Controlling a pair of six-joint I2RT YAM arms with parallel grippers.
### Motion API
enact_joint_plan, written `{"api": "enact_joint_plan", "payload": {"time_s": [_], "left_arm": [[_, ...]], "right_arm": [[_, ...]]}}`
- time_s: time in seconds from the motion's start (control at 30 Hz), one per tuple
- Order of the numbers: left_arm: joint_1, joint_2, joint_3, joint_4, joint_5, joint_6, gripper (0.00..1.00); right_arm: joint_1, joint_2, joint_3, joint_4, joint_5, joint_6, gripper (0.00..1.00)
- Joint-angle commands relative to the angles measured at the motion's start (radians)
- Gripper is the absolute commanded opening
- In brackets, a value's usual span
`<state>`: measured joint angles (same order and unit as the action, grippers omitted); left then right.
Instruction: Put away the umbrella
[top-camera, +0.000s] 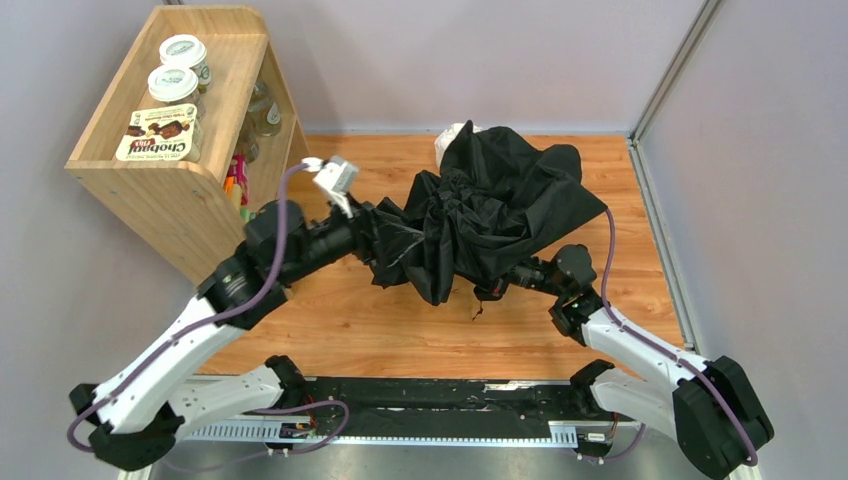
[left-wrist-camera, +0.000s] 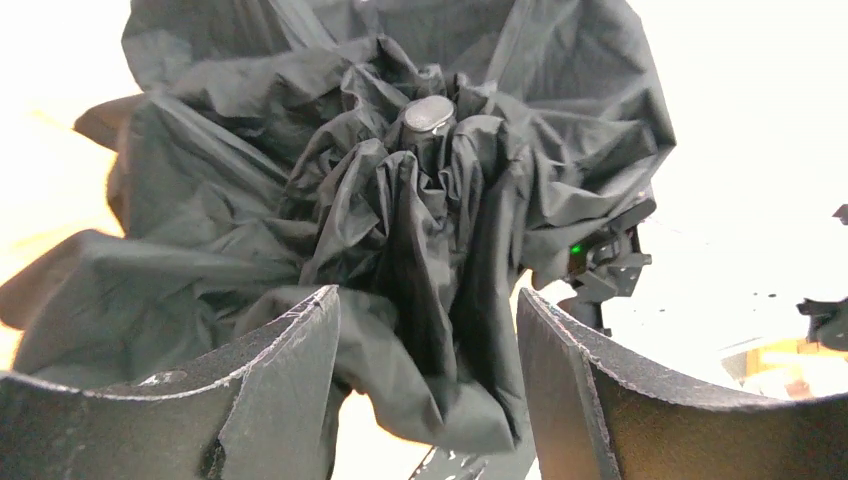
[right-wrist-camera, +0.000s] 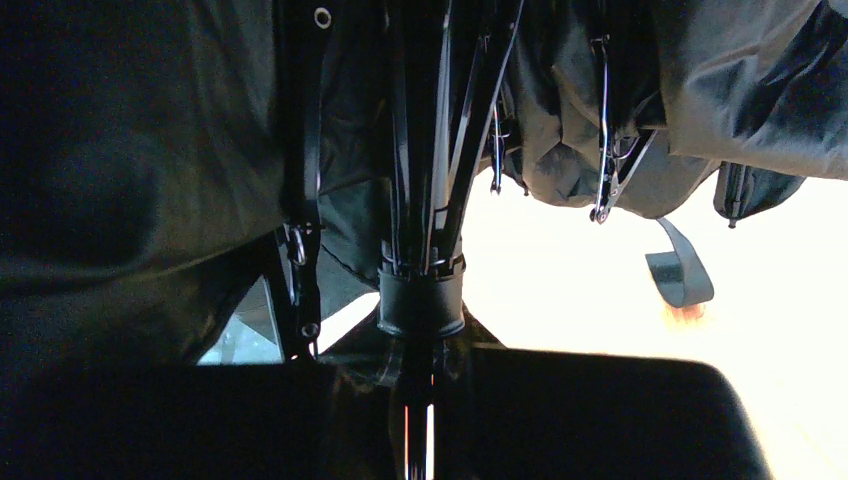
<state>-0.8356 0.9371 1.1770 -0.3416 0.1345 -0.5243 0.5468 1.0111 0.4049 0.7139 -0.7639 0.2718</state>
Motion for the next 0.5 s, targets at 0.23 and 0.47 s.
{"api": "enact_joint_plan", "payload": {"time_s": [0.23, 0.47], "left_arm": [[0.004, -0.135, -0.053, -0.108, -0.226, -0.092, 0.73], [0.07, -0.052, -0.144, 0.11, -0.117, -0.184, 0.73]], "right_arm": [[0.001, 0.008, 0.066, 0.128, 0.002, 0.04, 0.0], [-0.001, 0.003, 0.08, 0.116, -0.011, 0.044, 0.0]]}}
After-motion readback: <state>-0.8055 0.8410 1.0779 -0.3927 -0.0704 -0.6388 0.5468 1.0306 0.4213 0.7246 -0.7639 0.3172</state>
